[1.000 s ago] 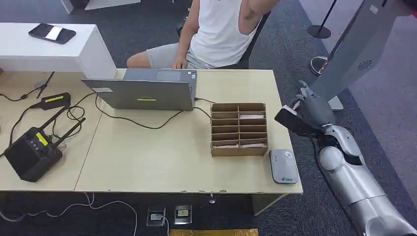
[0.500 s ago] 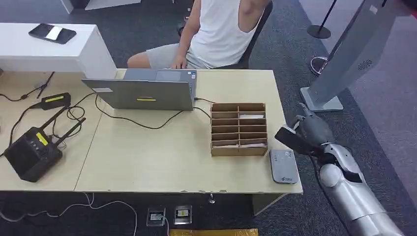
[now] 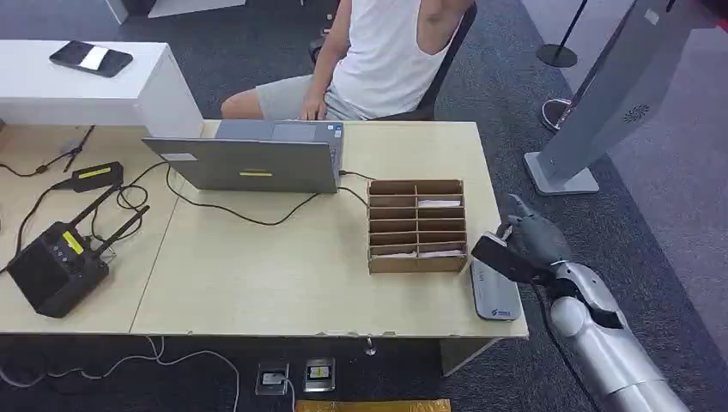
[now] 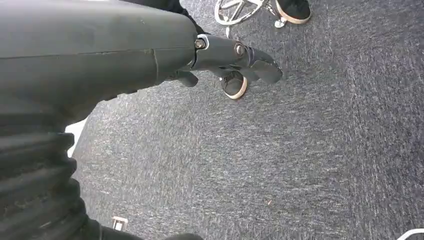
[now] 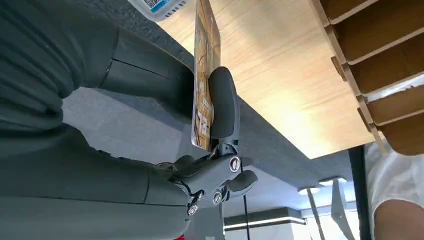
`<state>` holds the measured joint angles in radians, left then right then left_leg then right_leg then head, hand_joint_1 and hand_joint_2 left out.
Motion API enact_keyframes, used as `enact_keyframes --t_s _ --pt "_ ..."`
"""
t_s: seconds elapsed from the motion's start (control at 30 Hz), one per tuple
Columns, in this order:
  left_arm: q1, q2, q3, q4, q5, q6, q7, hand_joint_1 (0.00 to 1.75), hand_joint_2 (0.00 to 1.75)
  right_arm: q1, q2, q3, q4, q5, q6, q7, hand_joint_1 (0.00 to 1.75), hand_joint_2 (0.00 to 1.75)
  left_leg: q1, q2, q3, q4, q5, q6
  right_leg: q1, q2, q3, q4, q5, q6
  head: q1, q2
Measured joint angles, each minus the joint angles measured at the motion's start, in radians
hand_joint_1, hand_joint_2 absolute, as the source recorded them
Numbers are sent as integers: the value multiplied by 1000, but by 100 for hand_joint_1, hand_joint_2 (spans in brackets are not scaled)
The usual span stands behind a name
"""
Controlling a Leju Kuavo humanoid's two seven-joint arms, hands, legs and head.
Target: Pass the card to the sensor for recognition and then transmit it.
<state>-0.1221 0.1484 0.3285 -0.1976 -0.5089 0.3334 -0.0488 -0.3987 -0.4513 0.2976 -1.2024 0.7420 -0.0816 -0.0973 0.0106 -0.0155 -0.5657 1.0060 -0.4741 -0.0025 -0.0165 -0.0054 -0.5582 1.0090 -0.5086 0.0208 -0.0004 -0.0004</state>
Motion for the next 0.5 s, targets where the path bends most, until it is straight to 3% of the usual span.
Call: enact_keyframes --t_s 0.5 --pt "0 0 10 2 11 0 6 0 175 43 3 0 26 -30 -10 -1 175 175 0 1 0 0 0 -1 0 1 0 0 0 0 0 0"
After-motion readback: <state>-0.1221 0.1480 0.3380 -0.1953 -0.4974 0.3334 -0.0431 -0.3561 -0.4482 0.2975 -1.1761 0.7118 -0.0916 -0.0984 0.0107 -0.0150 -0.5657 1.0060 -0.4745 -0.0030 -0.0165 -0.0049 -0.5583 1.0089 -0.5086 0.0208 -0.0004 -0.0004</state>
